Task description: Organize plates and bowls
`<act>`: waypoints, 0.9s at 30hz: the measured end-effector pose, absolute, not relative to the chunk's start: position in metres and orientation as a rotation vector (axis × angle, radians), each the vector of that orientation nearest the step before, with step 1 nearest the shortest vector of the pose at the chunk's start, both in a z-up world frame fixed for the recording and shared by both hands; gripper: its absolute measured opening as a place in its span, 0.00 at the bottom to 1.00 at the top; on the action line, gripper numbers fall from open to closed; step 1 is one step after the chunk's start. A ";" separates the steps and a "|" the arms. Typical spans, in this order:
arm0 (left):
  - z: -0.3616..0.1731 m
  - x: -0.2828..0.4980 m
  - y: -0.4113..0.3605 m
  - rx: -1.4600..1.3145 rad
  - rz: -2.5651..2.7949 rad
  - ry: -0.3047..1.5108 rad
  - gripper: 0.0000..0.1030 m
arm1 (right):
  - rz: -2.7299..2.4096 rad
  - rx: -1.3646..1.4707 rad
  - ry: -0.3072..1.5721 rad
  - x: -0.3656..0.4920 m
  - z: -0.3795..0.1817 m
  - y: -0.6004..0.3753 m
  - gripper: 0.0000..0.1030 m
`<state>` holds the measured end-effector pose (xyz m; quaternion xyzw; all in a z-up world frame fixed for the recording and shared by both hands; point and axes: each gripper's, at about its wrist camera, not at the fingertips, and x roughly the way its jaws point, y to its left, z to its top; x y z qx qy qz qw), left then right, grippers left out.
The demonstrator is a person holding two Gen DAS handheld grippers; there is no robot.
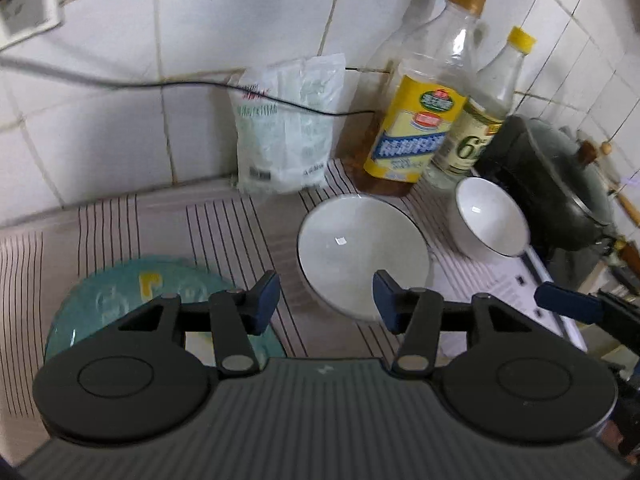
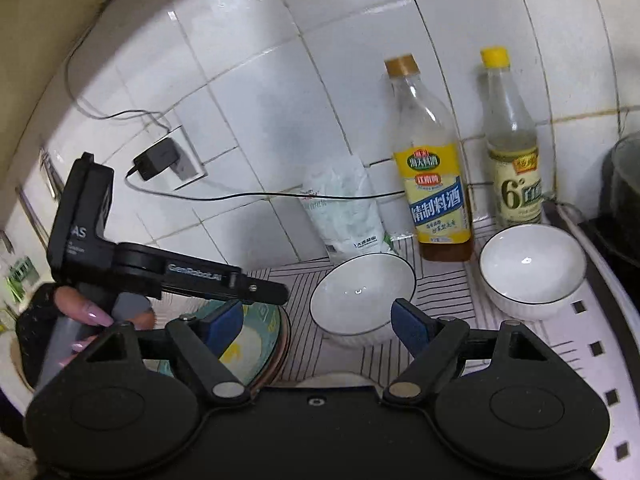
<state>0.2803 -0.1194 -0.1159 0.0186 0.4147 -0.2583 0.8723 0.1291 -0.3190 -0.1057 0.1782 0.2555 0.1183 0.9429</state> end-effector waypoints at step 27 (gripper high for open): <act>-0.178 0.341 -0.169 0.170 -0.534 0.981 0.11 | -0.120 0.424 0.811 0.241 -0.175 -0.335 0.08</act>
